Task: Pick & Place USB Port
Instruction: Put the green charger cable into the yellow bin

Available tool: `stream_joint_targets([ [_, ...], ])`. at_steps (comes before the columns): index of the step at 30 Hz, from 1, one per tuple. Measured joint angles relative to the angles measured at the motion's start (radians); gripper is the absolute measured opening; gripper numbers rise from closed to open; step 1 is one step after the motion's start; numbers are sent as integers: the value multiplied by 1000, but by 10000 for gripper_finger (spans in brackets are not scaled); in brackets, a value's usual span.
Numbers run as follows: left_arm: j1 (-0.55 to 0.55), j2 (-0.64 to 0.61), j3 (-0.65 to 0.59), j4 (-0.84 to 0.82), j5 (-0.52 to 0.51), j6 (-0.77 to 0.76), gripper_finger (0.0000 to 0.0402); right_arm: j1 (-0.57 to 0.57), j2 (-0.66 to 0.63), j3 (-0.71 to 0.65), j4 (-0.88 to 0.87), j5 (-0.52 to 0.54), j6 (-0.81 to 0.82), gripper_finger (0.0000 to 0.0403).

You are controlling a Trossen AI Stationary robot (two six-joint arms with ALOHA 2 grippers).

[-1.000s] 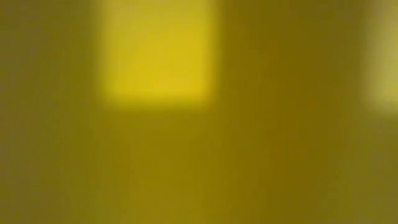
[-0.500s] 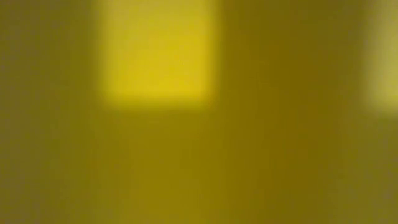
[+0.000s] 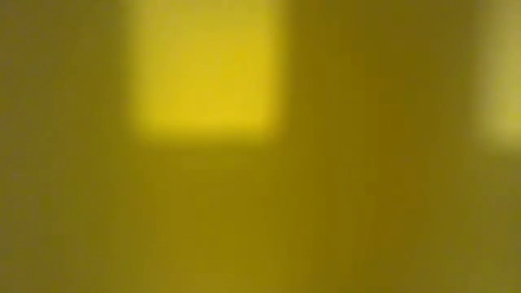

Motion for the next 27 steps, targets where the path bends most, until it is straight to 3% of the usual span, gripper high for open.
stream_joint_targets([
  [4,-115,0,0,-67,-125,-112,19,-1,-52,0,-114,114,63,96],
  [12,-278,73,0,-126,-353,-456,19,0,-81,0,-166,137,88,87],
  [19,-306,158,0,-112,-353,-758,19,0,-81,0,-165,133,87,86],
  [27,-304,240,0,-118,-306,-925,19,0,-81,-28,-176,133,87,86],
])
